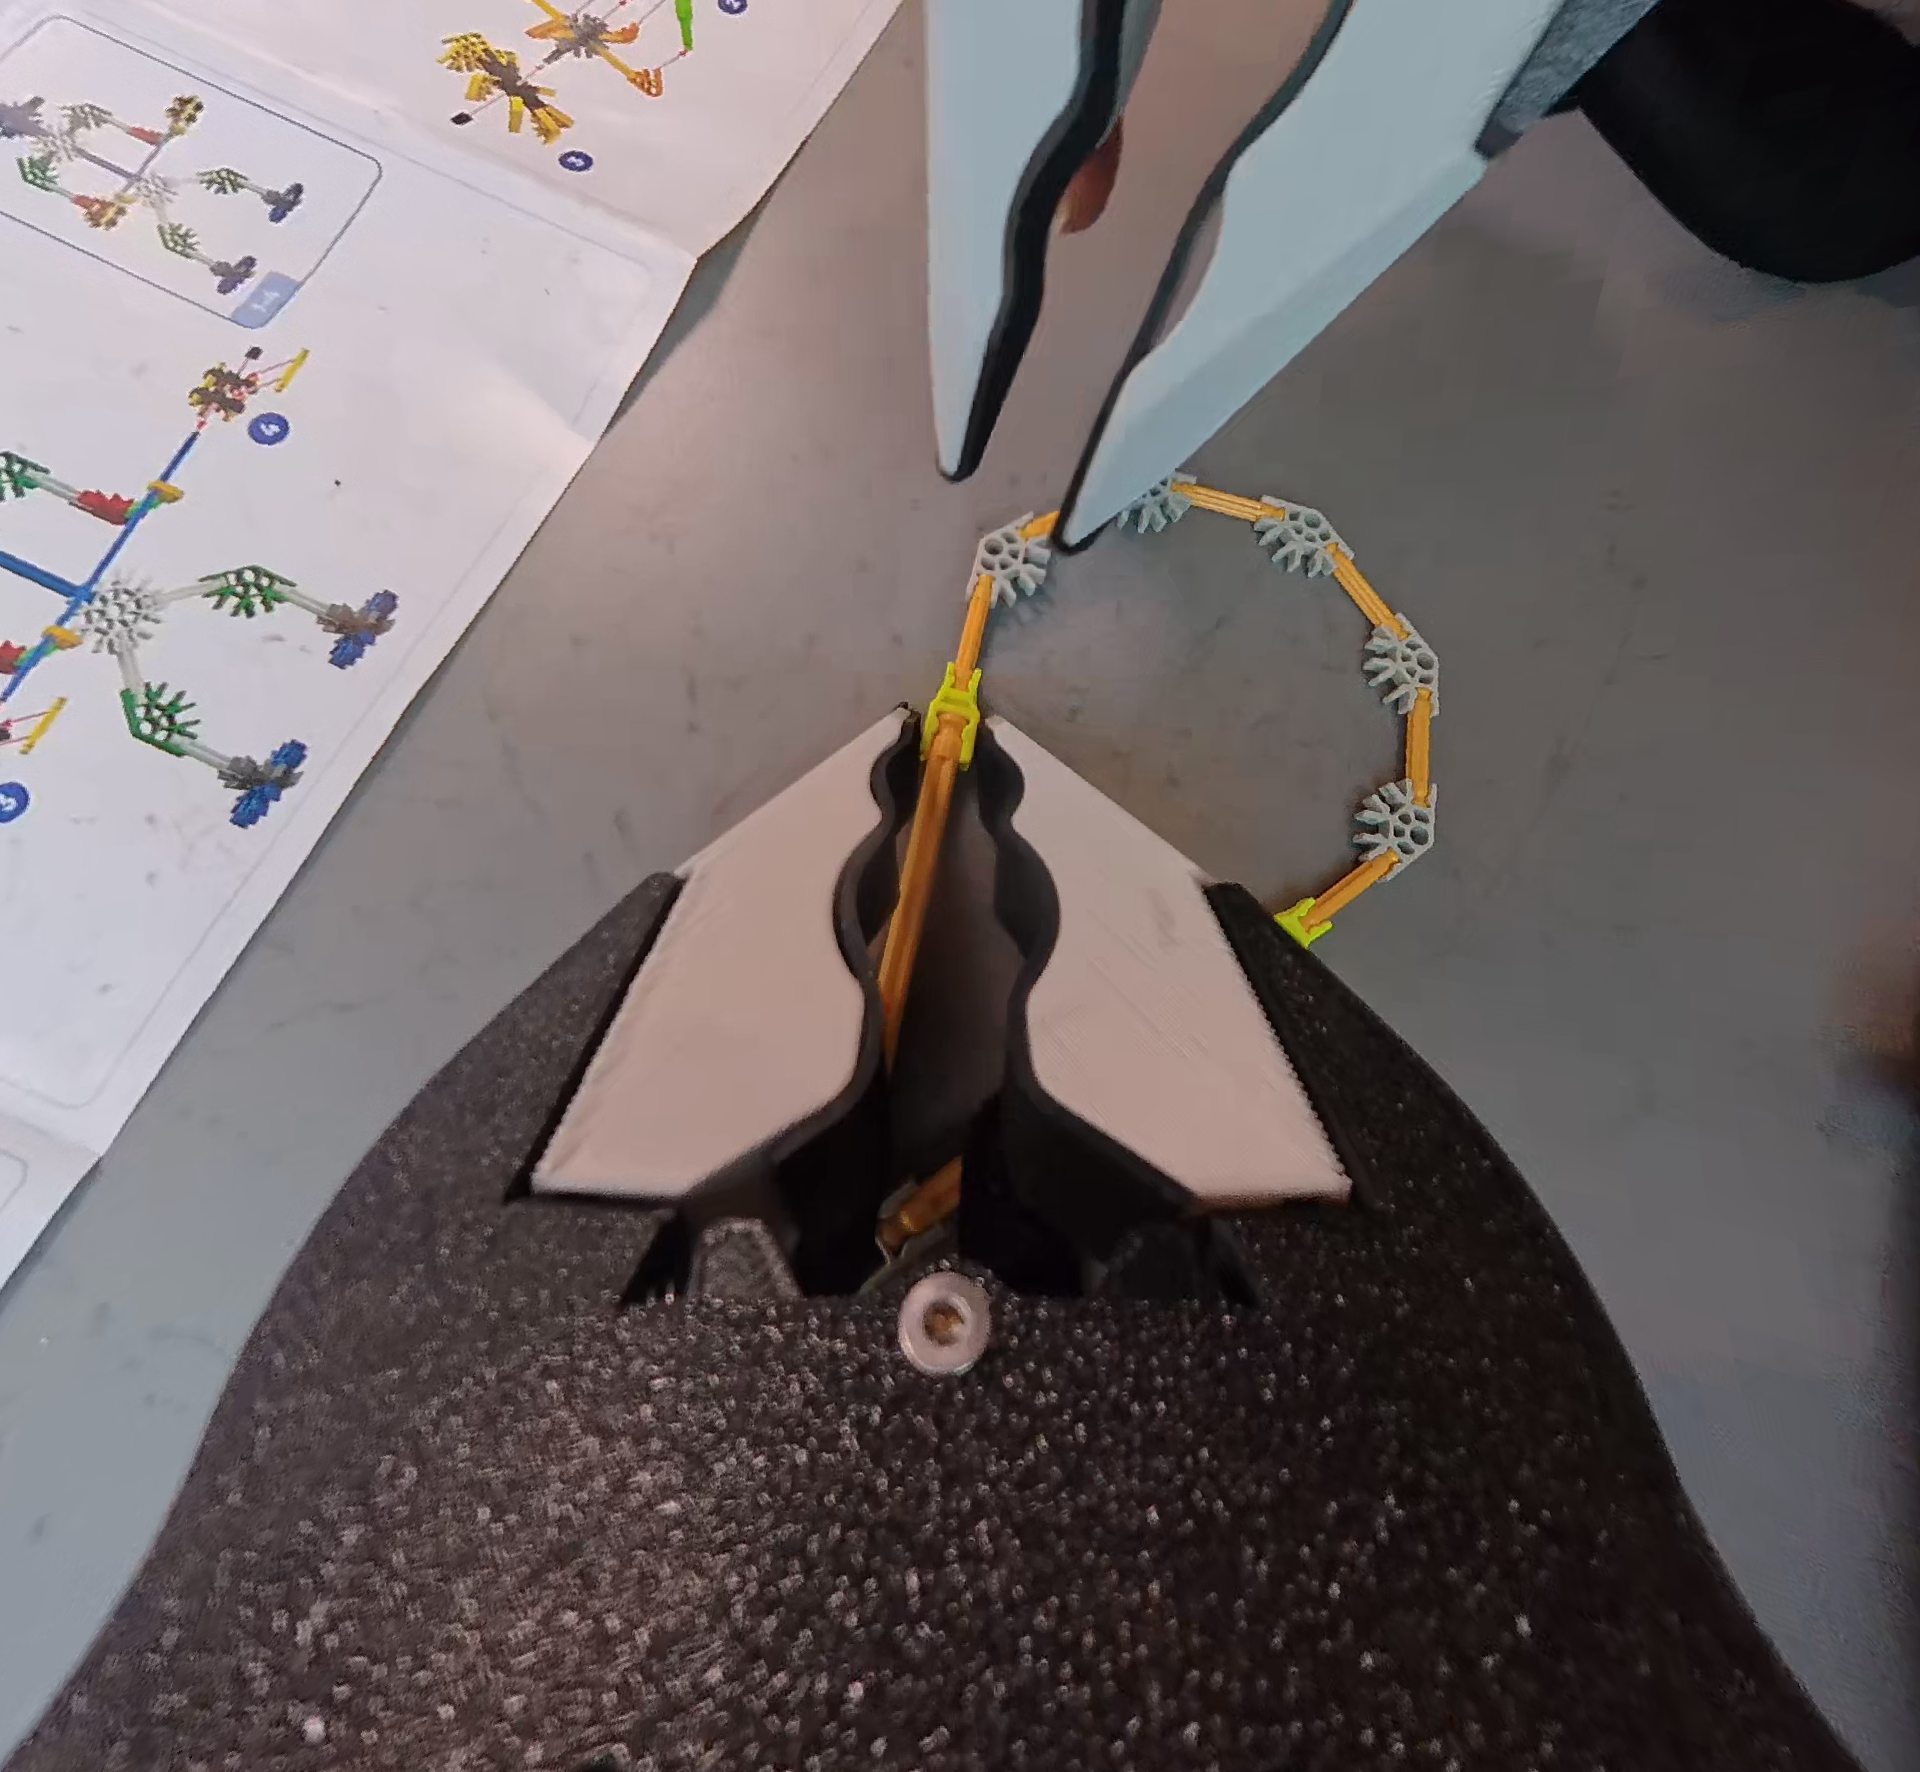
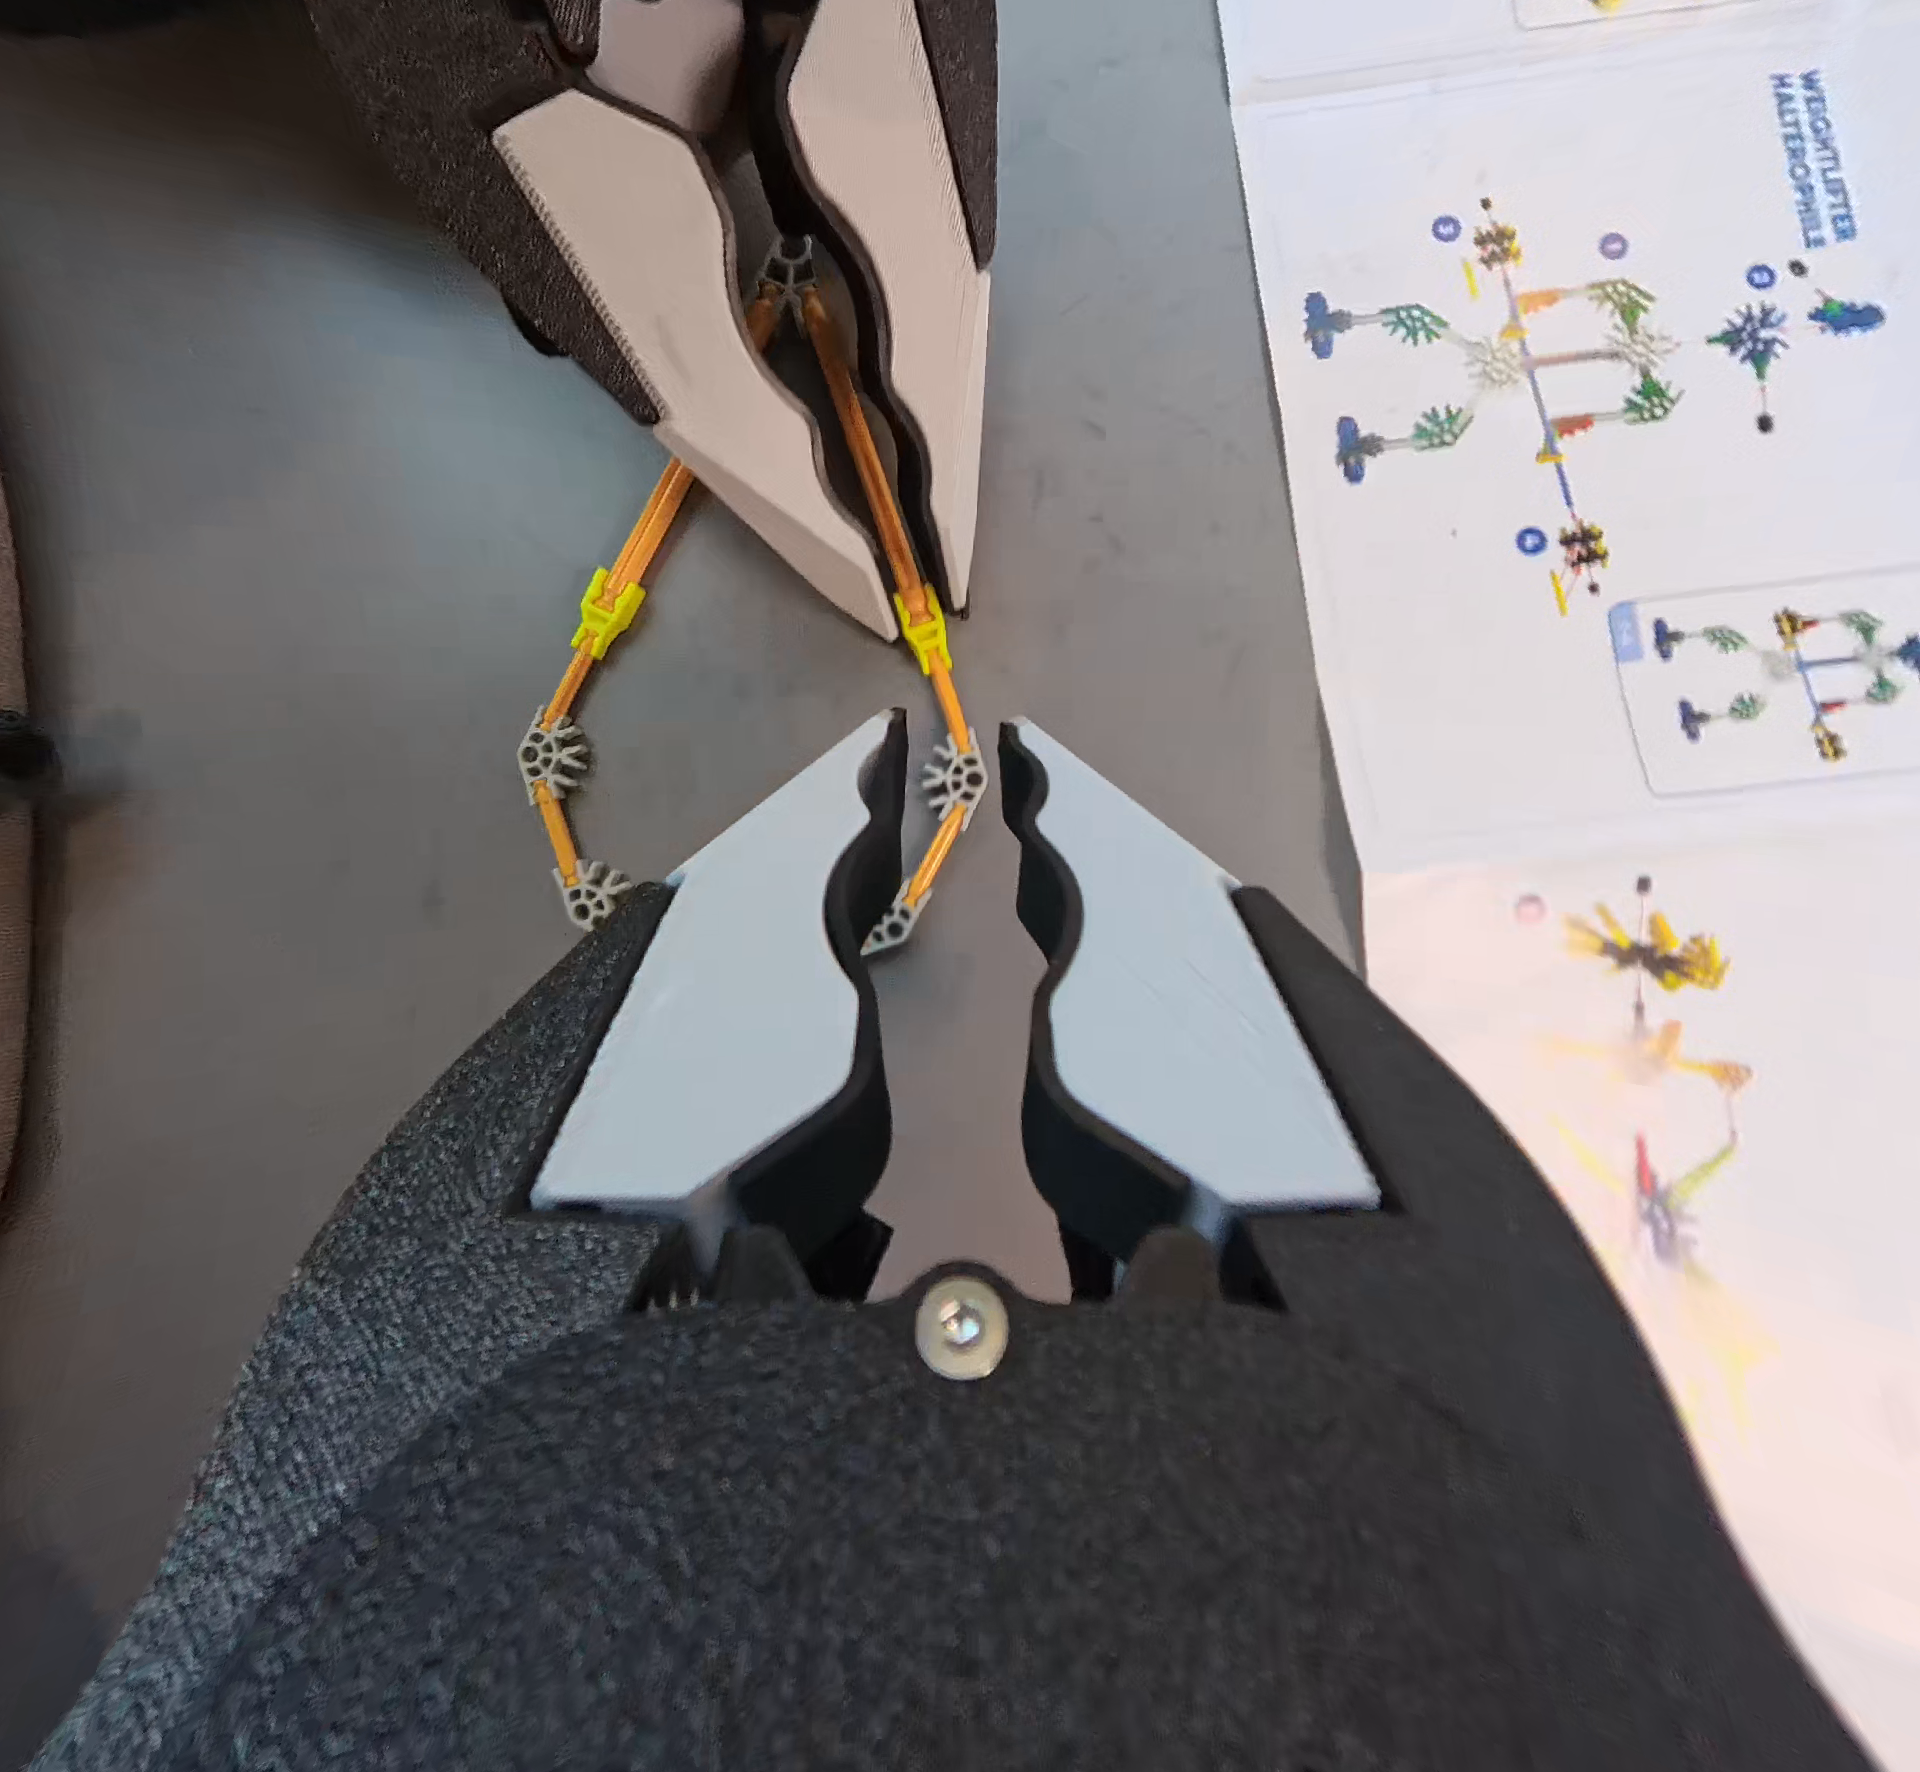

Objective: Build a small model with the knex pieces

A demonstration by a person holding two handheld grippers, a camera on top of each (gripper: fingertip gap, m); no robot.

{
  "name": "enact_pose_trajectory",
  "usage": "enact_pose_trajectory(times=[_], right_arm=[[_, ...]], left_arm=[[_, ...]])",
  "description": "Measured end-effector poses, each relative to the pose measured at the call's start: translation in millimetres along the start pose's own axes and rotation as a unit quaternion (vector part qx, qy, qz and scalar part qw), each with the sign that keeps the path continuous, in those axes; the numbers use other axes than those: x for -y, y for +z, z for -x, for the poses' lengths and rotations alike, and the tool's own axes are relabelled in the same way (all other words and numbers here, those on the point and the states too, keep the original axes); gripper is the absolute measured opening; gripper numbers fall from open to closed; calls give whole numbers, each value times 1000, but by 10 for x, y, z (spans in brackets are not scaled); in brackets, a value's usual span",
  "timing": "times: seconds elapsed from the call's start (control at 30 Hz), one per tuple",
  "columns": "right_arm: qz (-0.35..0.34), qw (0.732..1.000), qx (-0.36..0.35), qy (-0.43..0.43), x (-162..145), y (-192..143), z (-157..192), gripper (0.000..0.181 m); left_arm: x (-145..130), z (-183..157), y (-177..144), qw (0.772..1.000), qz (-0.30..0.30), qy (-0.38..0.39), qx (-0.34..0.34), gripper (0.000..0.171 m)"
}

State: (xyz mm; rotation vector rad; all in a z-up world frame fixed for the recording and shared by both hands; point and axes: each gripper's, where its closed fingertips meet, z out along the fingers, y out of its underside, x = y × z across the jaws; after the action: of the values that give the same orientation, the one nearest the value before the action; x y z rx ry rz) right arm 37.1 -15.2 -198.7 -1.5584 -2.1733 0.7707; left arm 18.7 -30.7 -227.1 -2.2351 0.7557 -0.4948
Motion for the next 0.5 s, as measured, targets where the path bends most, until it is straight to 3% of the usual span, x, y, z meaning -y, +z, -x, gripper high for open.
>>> enact_pose_trajectory(times=[0.1,0.23,0.3,0.4,0.5], right_arm=[[7,999,-29,12,-193,-115,159,25],[-70,997,32,29,-56,-107,839,25],[-56,998,16,15,-110,28,1030,28],[-42,999,-23,25,-208,178,1041,24],[-29,997,-55,42,-294,85,874,11]], left_arm=[[5,6,-6,1000,-1,-24,0,11],[-16,88,-89,999,-7,-43,-5,12],[-33,125,-181,998,-9,-58,-25,19],[-34,247,-397,997,-25,-62,-32,19],[-281,241,-537,996,21,-55,-64,19]])
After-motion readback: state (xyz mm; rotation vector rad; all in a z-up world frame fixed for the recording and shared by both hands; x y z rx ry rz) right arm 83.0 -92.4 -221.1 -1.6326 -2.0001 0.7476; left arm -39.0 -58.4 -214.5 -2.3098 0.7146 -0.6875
